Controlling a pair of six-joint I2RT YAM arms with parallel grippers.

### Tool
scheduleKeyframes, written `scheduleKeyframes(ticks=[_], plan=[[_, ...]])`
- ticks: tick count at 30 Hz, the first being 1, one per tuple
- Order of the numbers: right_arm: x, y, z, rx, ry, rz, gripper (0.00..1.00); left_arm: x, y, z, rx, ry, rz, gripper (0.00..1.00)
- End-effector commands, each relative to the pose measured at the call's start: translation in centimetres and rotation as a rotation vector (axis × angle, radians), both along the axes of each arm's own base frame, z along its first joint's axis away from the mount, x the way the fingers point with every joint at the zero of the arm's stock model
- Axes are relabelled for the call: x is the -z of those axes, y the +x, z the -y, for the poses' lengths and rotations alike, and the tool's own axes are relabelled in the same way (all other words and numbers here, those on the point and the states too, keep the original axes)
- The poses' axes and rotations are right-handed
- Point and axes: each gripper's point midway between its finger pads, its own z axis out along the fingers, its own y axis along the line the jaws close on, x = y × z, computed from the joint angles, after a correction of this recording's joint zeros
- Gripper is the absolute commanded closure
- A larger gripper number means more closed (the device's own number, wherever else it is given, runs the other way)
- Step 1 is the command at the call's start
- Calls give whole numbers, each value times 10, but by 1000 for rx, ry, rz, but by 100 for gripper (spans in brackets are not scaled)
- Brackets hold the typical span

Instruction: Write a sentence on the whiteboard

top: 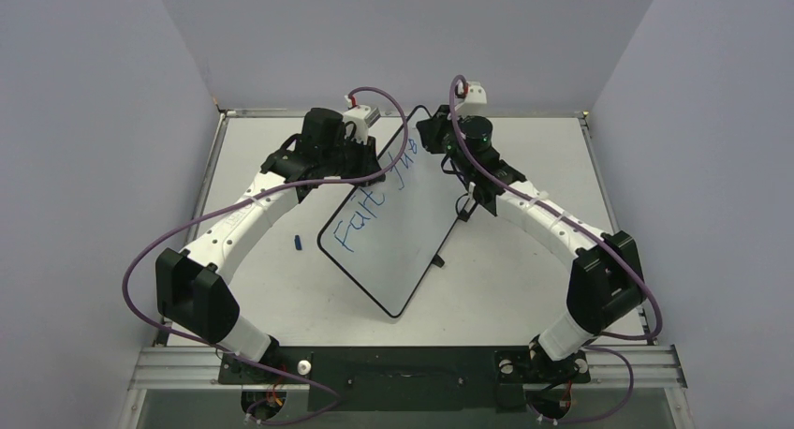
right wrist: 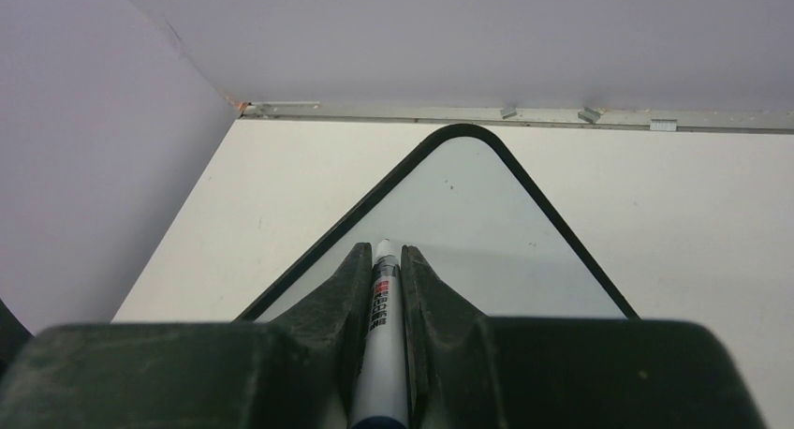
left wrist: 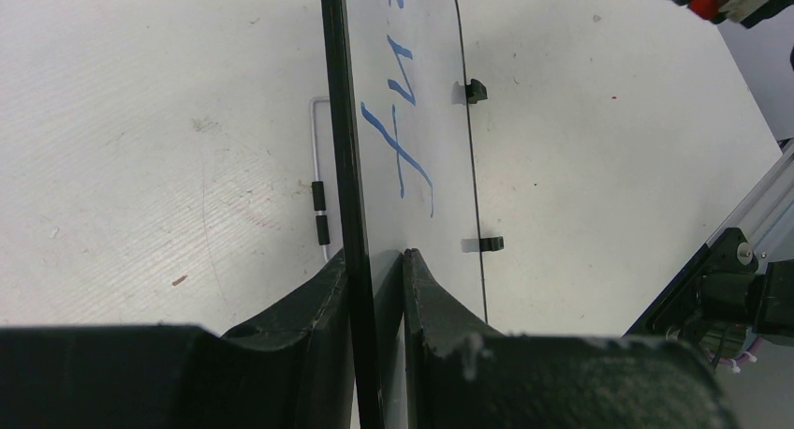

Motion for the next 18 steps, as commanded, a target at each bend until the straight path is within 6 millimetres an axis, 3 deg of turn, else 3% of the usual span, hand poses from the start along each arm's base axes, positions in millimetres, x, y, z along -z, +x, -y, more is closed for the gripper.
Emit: scheduleKeyframes(ticks=[1,18], plan=[[-19,5,-7,-31,24,48,100,-36,19,-9,-8,30,205,100],[20,-6,-1,-31,-4,-18,100,-38,19,-9,-7,28,207,100]])
